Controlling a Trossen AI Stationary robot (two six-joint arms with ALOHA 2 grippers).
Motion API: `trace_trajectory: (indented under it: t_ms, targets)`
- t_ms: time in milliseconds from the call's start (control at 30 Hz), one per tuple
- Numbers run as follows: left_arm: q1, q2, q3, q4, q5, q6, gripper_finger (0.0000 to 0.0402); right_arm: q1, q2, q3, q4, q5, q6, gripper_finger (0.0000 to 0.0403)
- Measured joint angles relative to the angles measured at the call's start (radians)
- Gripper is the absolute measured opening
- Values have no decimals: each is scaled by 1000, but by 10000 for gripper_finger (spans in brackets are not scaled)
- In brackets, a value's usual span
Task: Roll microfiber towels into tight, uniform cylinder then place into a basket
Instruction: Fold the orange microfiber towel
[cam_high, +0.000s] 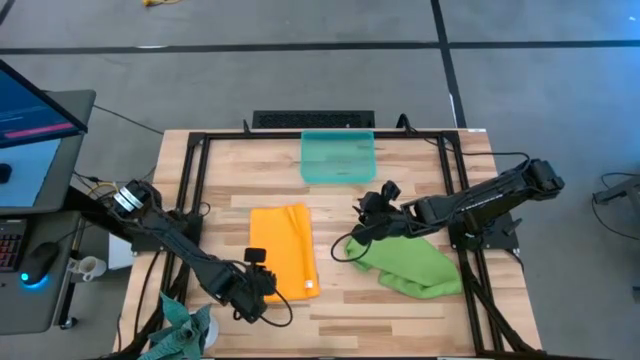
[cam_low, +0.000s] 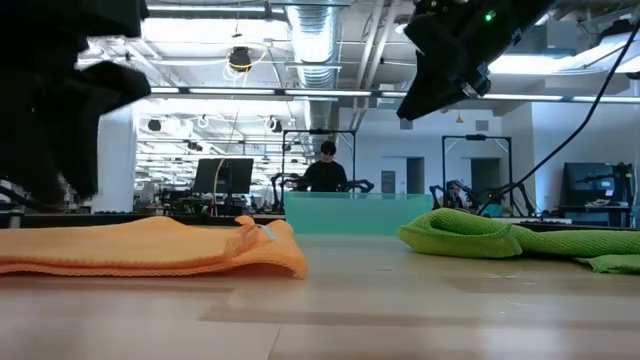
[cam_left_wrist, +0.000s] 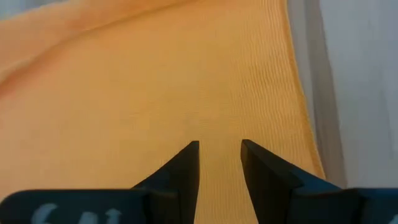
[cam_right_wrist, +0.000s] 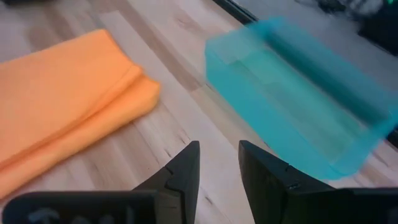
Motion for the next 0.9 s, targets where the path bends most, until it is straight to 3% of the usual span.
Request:
trace_trajectory:
  t_ms: [333,633,900]
  targets:
    - [-69,-120,43,-109,-37,-67,112,156,0,0,296,0,-293,133]
    - [-144,-123,248,-230,-156,20,112,288,0,0,430,0,-429,132]
    - [-197,-104,258,-275,-229,-70,112,354,87,8,563,1,-570,132]
